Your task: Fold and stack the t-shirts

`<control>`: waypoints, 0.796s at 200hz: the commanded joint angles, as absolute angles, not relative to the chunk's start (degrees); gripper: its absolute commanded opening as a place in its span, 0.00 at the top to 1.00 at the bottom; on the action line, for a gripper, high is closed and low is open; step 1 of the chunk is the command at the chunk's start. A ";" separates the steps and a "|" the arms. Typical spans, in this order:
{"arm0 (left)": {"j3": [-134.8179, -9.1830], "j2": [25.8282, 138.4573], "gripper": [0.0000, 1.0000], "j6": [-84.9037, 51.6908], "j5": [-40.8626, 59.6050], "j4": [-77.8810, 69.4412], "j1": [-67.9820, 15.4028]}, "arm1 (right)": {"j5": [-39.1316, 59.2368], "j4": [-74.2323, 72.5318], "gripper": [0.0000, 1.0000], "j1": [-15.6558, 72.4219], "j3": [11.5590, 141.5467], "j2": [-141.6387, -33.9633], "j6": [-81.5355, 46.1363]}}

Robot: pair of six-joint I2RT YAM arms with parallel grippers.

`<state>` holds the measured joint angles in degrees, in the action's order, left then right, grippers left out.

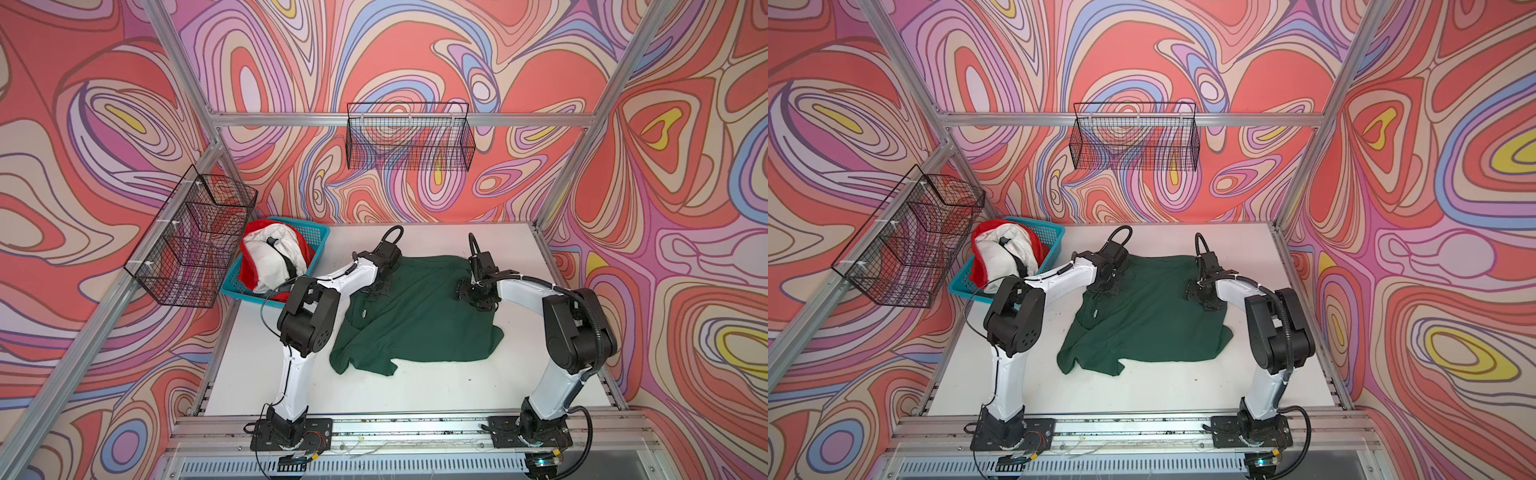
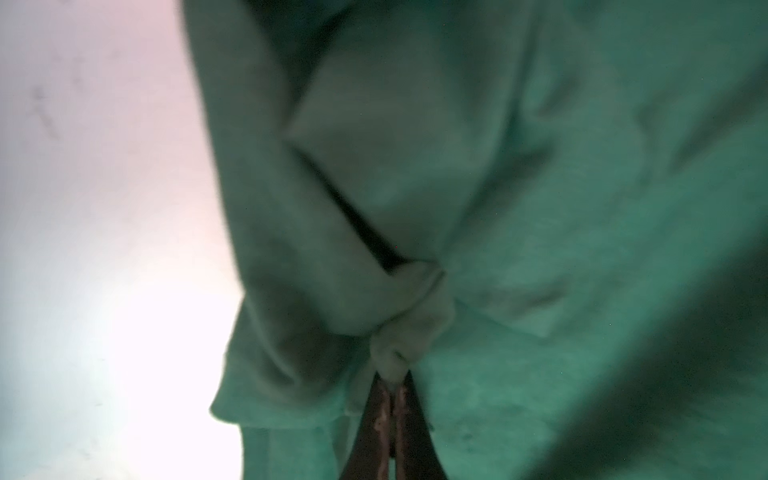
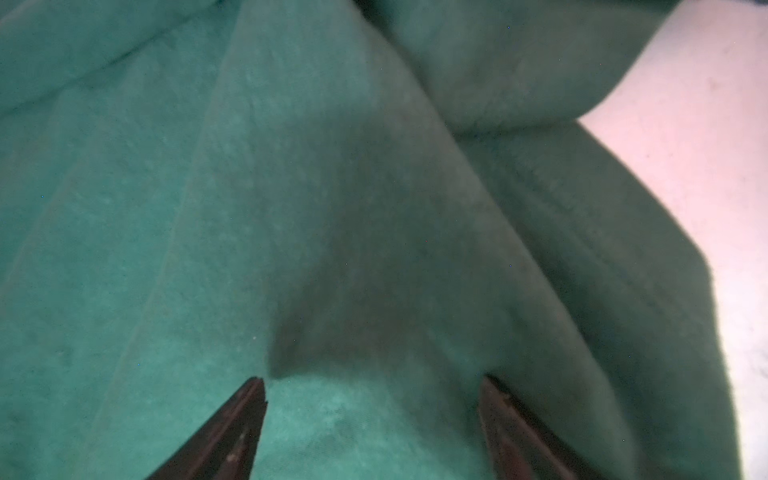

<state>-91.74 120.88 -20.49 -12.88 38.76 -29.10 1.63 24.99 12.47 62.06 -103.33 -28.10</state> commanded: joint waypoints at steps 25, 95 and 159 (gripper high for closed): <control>-93.15 119.36 1.00 -18.90 -19.29 42.98 -22.47 | 1.04 27.62 0.15 12.57 61.79 -105.54 -27.60; -99.09 121.97 1.00 -16.19 -23.65 44.64 -15.26 | 1.00 29.50 0.15 12.57 62.18 -106.61 -26.13; -114.26 129.78 0.94 -11.98 -28.04 49.44 -14.85 | 0.50 29.99 0.15 12.57 59.84 -104.48 -26.54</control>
